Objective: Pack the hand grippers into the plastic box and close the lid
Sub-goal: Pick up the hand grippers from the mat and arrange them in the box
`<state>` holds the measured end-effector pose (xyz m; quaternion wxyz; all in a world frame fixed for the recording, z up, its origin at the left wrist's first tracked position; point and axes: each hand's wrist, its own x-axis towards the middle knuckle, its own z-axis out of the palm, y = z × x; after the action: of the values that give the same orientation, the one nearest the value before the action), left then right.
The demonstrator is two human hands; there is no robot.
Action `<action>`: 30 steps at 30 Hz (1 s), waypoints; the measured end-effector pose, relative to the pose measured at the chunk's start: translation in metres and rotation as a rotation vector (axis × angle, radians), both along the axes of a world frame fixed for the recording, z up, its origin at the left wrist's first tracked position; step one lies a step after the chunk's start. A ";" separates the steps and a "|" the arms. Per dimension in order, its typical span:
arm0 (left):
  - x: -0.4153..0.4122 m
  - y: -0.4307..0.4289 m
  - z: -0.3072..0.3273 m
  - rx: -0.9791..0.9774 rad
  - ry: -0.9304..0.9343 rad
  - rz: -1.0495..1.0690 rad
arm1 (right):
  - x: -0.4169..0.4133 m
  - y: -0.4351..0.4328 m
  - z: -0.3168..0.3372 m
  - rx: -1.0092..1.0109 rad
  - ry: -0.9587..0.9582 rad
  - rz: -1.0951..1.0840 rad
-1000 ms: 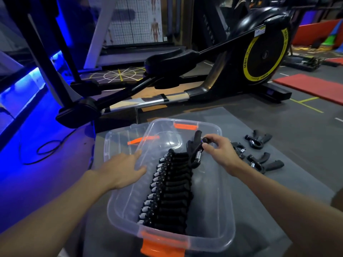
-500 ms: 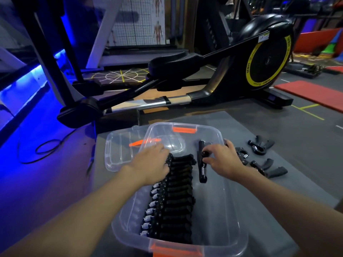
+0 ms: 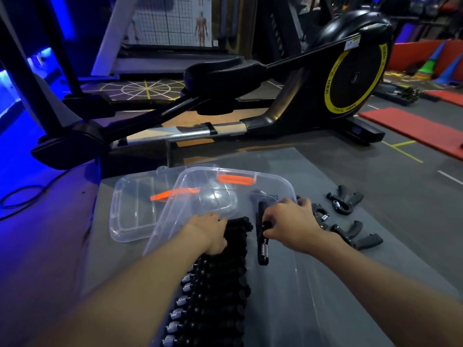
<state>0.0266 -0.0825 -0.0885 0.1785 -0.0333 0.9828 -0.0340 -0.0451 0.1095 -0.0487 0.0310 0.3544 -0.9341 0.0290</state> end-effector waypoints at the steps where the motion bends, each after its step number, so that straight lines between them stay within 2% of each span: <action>1: 0.000 0.000 -0.003 -0.024 -0.003 0.003 | 0.000 0.000 -0.001 -0.008 0.004 0.000; 5: 0.006 -0.011 -0.005 -0.023 -0.021 0.065 | -0.001 0.001 -0.003 -0.046 0.015 0.005; 11: 0.014 -0.006 -0.009 0.121 0.106 -0.027 | 0.003 0.002 0.000 -0.084 0.004 0.005; 16: 0.015 0.006 -0.014 0.099 -0.027 -0.020 | 0.004 0.002 0.000 -0.074 0.003 0.007; 25: 0.001 0.013 -0.016 0.165 -0.060 0.039 | 0.001 0.001 -0.004 -0.086 0.010 0.001; 28: -0.001 0.014 -0.016 0.230 -0.003 0.072 | 0.001 0.002 -0.004 -0.080 -0.007 0.006; 30: 0.001 0.016 -0.016 0.278 0.121 0.075 | 0.002 0.002 -0.003 -0.077 -0.016 0.009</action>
<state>0.0277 -0.0660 -0.1048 0.1229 -0.0470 0.9851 0.1110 -0.0434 0.1114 -0.0518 0.0372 0.3569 -0.9310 0.0678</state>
